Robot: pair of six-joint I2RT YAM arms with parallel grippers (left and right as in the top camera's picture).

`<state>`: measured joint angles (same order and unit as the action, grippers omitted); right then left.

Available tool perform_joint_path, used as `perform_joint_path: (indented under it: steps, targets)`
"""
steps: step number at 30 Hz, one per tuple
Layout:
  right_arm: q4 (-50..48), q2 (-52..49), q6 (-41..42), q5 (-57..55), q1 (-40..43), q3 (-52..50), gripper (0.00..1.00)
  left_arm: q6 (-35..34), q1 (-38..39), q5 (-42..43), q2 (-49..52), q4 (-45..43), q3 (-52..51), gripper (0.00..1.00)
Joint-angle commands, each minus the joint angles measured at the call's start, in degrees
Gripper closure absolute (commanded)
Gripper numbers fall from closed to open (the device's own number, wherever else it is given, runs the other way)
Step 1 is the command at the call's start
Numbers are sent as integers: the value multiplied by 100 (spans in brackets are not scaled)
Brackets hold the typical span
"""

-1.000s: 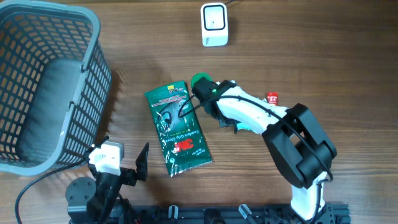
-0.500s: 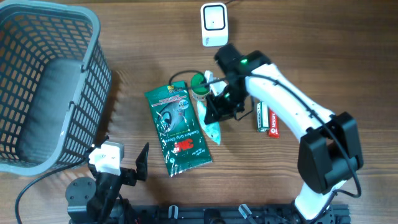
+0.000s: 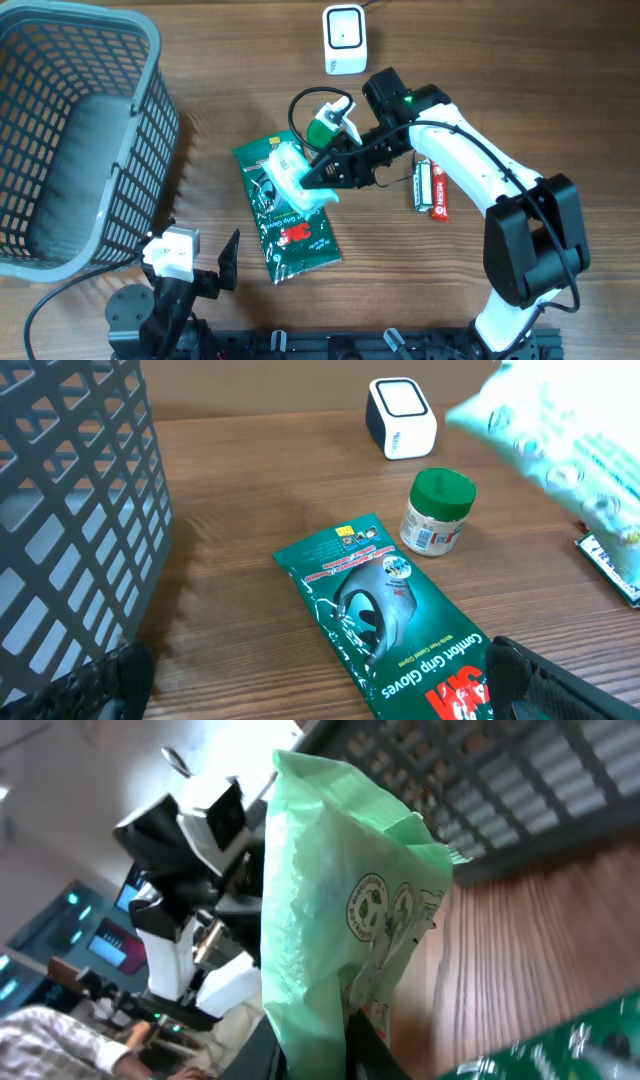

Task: Scan the item barcode
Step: 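Grasp the wipes pack with the right gripper and lift it, then hold the wipes pack in front of the white scanner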

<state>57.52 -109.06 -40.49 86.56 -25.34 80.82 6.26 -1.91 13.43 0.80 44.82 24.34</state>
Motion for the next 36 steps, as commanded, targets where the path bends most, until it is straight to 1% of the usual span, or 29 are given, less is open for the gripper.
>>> perform_joint_path:
  steps: [1, 12, 14, 15, 17, 18, 19, 21, 22, 25, 26, 28, 29, 31, 32, 34, 36]
  targets:
    - [-105, 72, -302, 629, -50, 4, 95, -76, 31, 68, -37, -13, -39, 0]
    - [-282, 72, -304, 623, -52, 4, 95, -76, 31, 68, -37, -13, -39, 0]
    - [-348, 72, -251, 442, -52, 4, 95, -76, 31, 68, -37, -13, -39, 0]
    - [-393, 72, -37, 201, -52, 7, 95, -76, 31, 68, -37, -13, -39, 0]
    - [-741, 74, 1438, -802, -52, 7, 95, -76, 31, 68, -37, -13, -39, 0]
    - [-1038, 83, 2675, -1683, -52, 33, 95, -76, 31, 66, -37, -13, -39, 0]
    - [-1069, 96, 2979, -1945, -52, 79, 95, -76, 31, 68, -37, -13, -39, 0]
    - [-844, 203, 2999, -1827, -52, 197, 95, -76, 31, 66, -37, -13, -39, 0]
    - [-610, 295, 3025, -2013, -52, 251, 95, -76, 31, 68, -37, -13, -39, 0]
    - [291, 634, 3394, -3598, -50, 332, 95, -76, 31, 66, -37, -13, -39, 0]
    - [857, 929, 3403, -4354, -52, 332, 95, -76, 31, 66, -37, -13, -39, 0]
    - [1180, 1268, 3530, -5117, -50, 332, 95, -76, 31, 66, -37, -13, -39, 0]
    - [1193, 1405, 3713, -5560, -52, 332, 95, -76, 31, 66, -37, -13, -39, 0]
    - [992, 1674, 4334, -7169, -50, 332, 95, -76, 31, 68, -37, -13, -39, 0]
    - [776, 1716, 4352, -8004, -52, 332, 95, -76, 31, 68, -37, -13, -39, 0]
    - [271, 1661, 4159, -8848, -50, 328, 95, -76, 31, 68, -37, -13, -39, 0]
    - [-481, 1427, 3729, -9624, -48, 328, 95, -76, 31, 68, -37, -13, -39, 0]
